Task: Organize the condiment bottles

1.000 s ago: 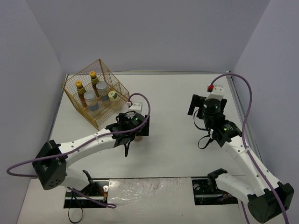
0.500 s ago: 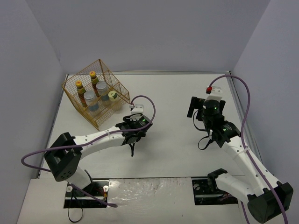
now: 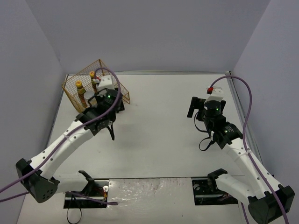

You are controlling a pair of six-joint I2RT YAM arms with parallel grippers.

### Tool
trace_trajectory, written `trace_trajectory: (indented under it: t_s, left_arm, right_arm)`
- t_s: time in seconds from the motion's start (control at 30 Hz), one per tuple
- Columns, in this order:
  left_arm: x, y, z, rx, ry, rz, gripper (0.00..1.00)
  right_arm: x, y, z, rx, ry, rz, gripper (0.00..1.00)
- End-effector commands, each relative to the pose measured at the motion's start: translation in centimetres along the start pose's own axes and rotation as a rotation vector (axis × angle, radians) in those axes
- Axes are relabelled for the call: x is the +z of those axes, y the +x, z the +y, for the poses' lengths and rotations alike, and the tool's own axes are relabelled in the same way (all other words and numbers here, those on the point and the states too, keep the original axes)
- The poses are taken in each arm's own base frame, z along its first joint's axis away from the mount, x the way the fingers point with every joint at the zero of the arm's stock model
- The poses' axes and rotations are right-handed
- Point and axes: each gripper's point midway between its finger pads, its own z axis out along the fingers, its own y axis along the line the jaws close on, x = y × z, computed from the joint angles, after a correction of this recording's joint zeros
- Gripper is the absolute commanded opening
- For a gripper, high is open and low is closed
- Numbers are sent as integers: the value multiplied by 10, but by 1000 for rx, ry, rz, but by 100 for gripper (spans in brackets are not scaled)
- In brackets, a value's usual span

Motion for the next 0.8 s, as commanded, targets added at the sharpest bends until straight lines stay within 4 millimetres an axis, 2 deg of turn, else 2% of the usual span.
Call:
trace_trajectory:
  t_s: [0.0,0.17,0.3,0.77]
  left_arm:
    - [7,-47,49,-19,-105,-58,15]
    - [37,-59,72,-62,-154,-39,15]
    - [59,-59,85,-84,-184,-14,14]
    - [94,-20,86,-90,-207,81,13]
  right_arm:
    - [-1,-19,4,24,-23,-70,100]
    - [-1,-19,4,22,-23,-71,100]
    - [-2,-18,2,22,-18,-75,100]
    - [0,-15,2,23,-16,-68,100]
